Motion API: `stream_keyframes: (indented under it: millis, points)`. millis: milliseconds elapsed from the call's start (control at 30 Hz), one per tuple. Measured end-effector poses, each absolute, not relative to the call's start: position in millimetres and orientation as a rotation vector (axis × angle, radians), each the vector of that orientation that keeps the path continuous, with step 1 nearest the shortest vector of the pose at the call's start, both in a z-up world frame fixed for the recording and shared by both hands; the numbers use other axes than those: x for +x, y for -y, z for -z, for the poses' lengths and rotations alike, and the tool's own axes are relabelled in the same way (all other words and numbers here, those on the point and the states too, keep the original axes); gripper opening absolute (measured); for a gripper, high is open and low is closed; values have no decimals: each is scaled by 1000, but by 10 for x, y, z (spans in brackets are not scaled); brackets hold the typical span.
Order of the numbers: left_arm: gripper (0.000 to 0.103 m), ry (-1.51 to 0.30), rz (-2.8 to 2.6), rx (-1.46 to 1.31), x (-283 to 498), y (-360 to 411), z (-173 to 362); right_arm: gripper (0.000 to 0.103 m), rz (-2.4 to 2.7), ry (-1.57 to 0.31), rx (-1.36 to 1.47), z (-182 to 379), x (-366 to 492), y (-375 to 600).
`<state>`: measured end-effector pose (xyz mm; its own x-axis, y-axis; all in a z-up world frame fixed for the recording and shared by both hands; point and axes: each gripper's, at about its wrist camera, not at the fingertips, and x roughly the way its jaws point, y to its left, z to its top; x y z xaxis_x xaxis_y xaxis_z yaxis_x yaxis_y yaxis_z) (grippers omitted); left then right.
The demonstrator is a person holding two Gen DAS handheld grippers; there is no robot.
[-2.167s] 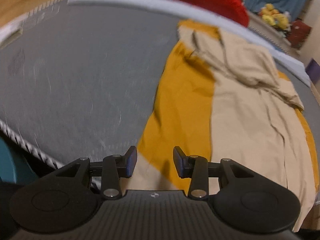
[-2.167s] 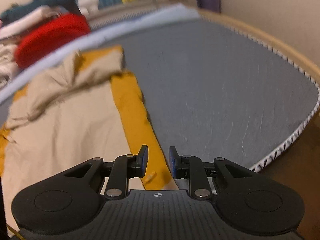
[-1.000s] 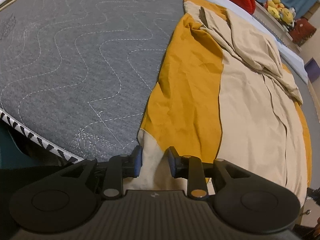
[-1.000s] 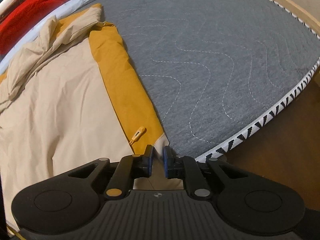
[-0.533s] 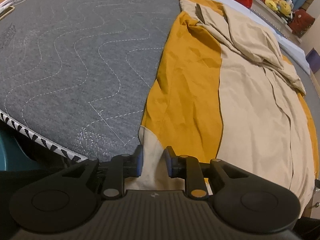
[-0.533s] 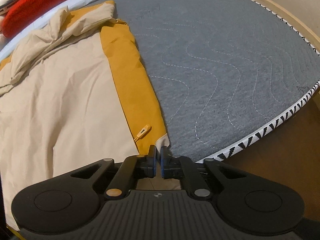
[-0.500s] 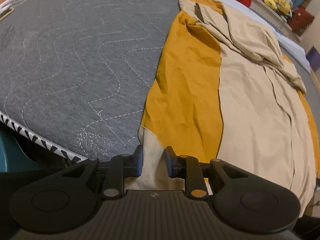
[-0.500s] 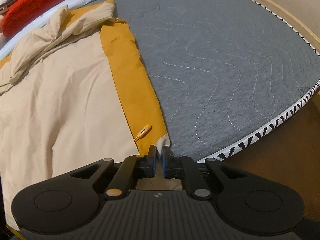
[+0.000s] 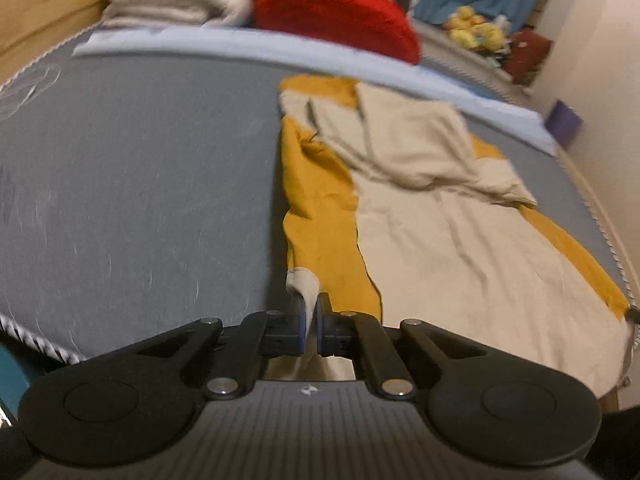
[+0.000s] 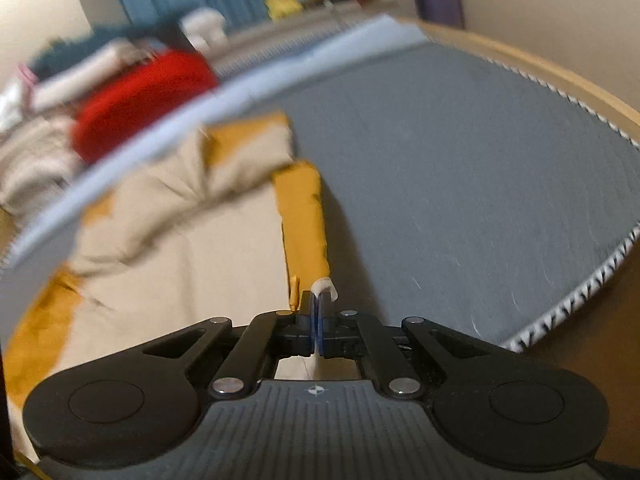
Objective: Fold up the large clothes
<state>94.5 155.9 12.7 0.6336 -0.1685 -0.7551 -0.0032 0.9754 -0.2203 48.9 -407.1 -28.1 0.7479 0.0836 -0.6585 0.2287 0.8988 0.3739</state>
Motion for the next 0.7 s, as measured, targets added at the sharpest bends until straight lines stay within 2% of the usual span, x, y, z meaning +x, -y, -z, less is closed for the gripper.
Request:
stream_keyframes:
  millis: [267,500,600,700]
  points:
    - [3,-855,210,-303,692,-1857,-826,0,-12,-646,591,-322,0,4432]
    - [3,-900,293,-337,66,-2148,-1296,0,-75,-630,709,-683,-787,4725]
    - [3,-950,272,-402,153,-2303,-1214,0,-61,-633,733,-694,-762,4824]
    - [3,-996,225,-450,619,-2373,-908,0,-32,-665,709,-554,-285,4819]
